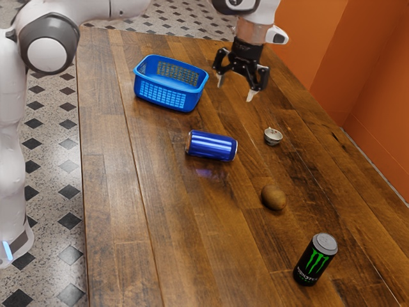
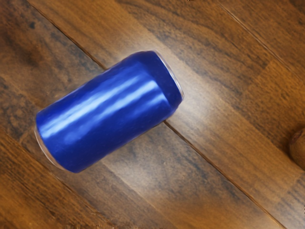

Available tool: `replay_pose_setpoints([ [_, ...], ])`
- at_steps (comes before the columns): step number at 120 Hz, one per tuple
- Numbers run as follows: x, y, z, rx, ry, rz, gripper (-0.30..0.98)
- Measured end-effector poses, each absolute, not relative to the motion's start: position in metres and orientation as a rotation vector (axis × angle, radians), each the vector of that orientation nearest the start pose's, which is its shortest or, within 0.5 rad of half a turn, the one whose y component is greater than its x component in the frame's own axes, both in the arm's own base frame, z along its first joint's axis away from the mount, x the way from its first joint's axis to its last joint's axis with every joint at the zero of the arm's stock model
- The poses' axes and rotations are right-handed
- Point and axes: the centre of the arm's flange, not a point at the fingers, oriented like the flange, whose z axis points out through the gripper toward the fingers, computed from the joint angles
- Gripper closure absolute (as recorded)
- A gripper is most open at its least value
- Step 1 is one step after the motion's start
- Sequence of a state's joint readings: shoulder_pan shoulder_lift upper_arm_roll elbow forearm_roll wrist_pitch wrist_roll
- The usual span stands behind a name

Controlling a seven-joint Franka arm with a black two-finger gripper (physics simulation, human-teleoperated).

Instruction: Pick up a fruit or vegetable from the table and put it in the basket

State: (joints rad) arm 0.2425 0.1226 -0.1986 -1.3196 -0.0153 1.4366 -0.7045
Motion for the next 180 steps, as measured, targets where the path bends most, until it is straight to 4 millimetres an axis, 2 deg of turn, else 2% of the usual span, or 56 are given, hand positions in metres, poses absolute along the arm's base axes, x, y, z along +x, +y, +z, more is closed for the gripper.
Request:
replay_pose_setpoints([
  [13,0.574,0.030,0.660,-2.770,-1.533,0.070,0.00],
  [20,0.573,0.021,0.660,-2.680,-1.672,0.082,0.00],
  [26,0.572,0.008,0.661,-2.626,-1.750,0.091,0.00],
  [39,0.578,-0.023,0.647,-2.529,-1.850,0.141,0.00],
  [50,0.586,-0.037,0.629,-2.441,-1.928,0.185,0.00],
  [58,0.594,-0.040,0.618,-2.377,-1.997,0.198,0.00],
  [66,0.609,-0.039,0.608,-2.324,-2.073,0.201,0.00],
  [79,0.650,-0.044,0.590,-2.278,-2.184,0.202,0.00],
  [91,0.675,-0.043,0.557,-2.208,-2.268,0.220,0.00],
  [108,0.699,-0.063,0.517,-2.158,-2.346,0.223,0.00],
  [139,0.737,-0.071,0.454,-2.080,-2.524,0.201,0.00],
  [160,0.752,-0.060,0.447,-2.028,-2.645,0.153,-0.01],
  [180,0.750,-0.088,0.463,-2.046,-2.672,0.094,0.00],
])
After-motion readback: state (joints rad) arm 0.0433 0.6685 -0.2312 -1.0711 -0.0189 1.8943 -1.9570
